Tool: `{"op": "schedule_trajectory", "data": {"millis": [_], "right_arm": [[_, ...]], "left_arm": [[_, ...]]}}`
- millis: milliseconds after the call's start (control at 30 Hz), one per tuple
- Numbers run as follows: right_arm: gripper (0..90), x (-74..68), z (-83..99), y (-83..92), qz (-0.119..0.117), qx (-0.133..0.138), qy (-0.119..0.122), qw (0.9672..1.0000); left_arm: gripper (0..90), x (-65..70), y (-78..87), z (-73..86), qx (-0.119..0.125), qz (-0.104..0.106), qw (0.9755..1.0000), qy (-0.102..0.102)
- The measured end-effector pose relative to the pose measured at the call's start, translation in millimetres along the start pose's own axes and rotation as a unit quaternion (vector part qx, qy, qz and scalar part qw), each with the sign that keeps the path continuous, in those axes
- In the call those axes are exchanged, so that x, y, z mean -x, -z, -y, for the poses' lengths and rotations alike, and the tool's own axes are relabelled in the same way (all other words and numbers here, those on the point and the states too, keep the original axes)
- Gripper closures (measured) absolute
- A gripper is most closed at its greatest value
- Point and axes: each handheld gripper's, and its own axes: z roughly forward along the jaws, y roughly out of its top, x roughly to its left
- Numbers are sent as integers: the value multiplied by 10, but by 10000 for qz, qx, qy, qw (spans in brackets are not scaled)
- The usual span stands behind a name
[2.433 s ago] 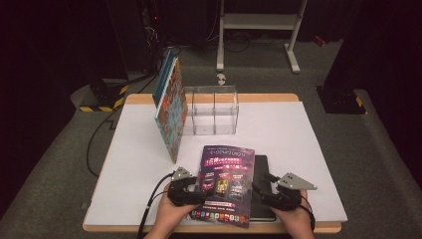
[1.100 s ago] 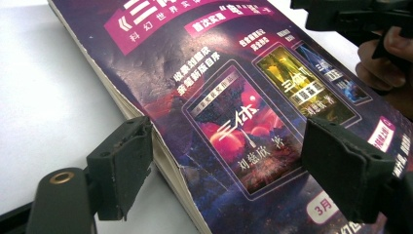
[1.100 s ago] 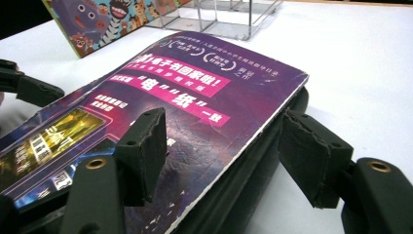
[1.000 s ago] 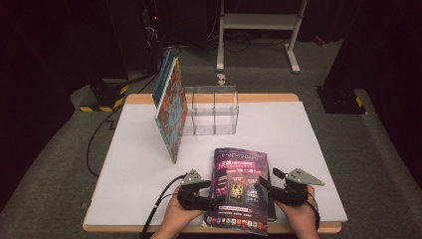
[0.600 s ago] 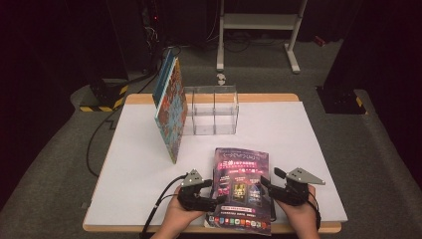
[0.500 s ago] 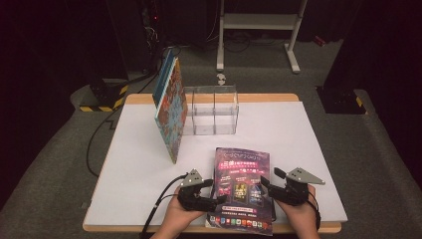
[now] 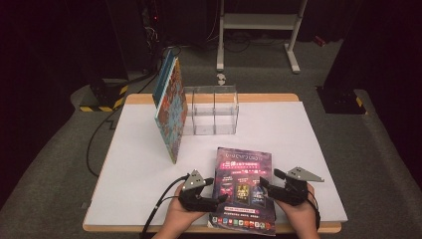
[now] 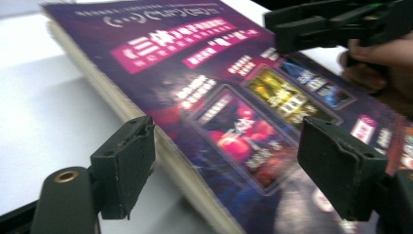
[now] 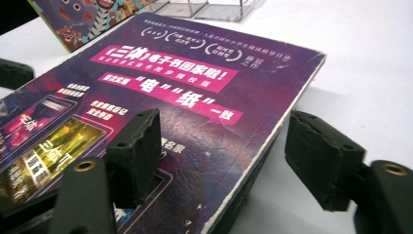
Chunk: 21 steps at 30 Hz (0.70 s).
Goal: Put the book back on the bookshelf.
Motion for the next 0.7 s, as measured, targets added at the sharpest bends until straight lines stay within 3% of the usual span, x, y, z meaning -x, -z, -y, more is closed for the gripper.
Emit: {"op": "schedule_trajectory", "data": {"millis": [100, 133, 300, 400, 700], "right_arm": [[245, -7, 4, -11, -30, -84, -40, 10000], [237, -8, 6, -16, -56, -106, -56, 9999], [191, -18, 16, -47, -205, -203, -181, 9994], [148, -31, 17, -75, -243, -259, -241, 9991], [142, -27, -8, -100, -234, -359, -343, 9985]], "left_arm": [[205, -37, -29, 27, -13, -160, 9999, -18], [200, -44, -48, 36, -1, -178, 9998, 62], [172, -60, -73, 32, -90, -155, 9997, 144], [206, -33, -88, 42, -76, -81, 9998, 164], [200, -31, -116, 22, -163, -118, 9997, 162]]}}
